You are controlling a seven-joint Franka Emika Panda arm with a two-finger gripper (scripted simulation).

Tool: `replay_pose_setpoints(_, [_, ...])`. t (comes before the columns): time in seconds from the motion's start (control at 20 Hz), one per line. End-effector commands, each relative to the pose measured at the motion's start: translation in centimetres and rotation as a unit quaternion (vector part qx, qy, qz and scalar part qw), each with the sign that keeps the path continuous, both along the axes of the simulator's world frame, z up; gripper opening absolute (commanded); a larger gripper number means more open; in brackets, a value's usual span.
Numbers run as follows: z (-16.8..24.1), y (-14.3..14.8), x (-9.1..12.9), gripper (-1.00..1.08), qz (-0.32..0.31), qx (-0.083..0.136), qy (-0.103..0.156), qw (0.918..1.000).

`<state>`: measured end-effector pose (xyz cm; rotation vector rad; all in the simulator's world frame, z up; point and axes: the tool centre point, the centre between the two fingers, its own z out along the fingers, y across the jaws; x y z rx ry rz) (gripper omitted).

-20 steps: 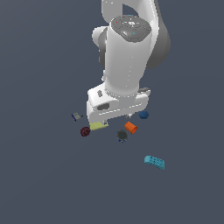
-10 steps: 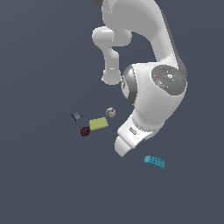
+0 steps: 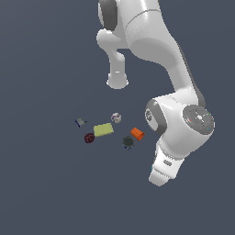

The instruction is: Pick up a designated object from a clutter of objects.

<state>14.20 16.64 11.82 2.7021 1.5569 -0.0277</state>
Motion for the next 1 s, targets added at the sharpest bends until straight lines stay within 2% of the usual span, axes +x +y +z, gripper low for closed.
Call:
replay_pose_setpoints(0.0, [-1.5,1.4,0.4,1.00,0.031,0.004,-0.001,0.9995])
replay_pose_setpoints(0.4, [-4.2,4.0,0.7,1.00,0.087,0.013,-0.001,0.9962])
replay_pose_setpoints(0.95, [-6.0,4.3,0.7,1.00,0.092,0.014,0.000,0.9957])
